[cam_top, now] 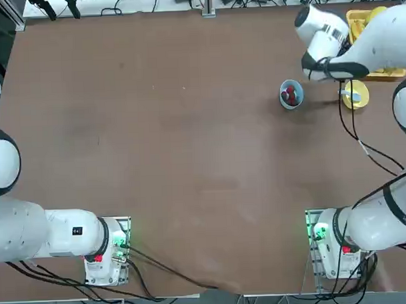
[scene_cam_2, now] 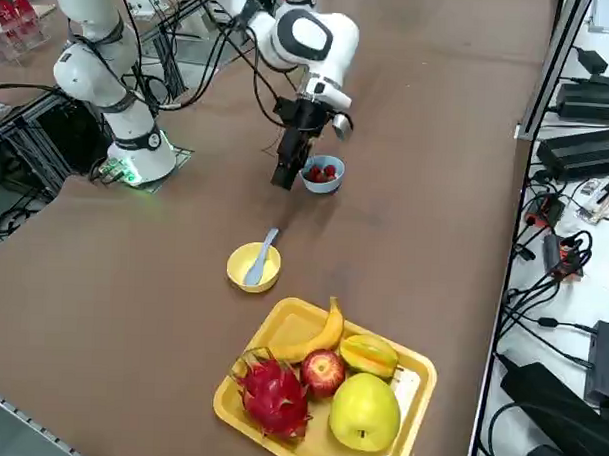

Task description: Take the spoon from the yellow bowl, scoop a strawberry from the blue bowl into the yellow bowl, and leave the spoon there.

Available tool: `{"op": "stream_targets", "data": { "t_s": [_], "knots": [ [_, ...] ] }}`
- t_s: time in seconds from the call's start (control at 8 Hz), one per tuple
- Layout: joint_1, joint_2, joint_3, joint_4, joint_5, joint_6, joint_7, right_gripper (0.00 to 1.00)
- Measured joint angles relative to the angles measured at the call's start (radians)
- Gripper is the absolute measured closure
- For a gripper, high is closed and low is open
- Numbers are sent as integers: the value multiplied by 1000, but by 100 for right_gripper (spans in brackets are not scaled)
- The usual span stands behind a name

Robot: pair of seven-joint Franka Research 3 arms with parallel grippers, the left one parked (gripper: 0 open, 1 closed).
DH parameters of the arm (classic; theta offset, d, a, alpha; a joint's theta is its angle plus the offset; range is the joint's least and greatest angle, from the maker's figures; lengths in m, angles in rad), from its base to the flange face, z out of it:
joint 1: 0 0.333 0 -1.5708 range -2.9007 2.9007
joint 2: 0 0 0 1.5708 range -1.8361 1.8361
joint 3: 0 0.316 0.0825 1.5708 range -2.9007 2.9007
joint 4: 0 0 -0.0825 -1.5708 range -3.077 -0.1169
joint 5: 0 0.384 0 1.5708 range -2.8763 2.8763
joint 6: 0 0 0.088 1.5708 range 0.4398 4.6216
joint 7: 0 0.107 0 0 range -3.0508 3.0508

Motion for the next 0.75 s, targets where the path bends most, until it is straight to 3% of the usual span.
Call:
{"op": "stream_targets", "data": {
  "t_s": [0.38, 0.75],
  "knots": [
    [33, 117, 1, -58, -185, 12, 273, 3],
    [46, 204, 2, -56, -260, 2, 377, 4]
  ]
}}
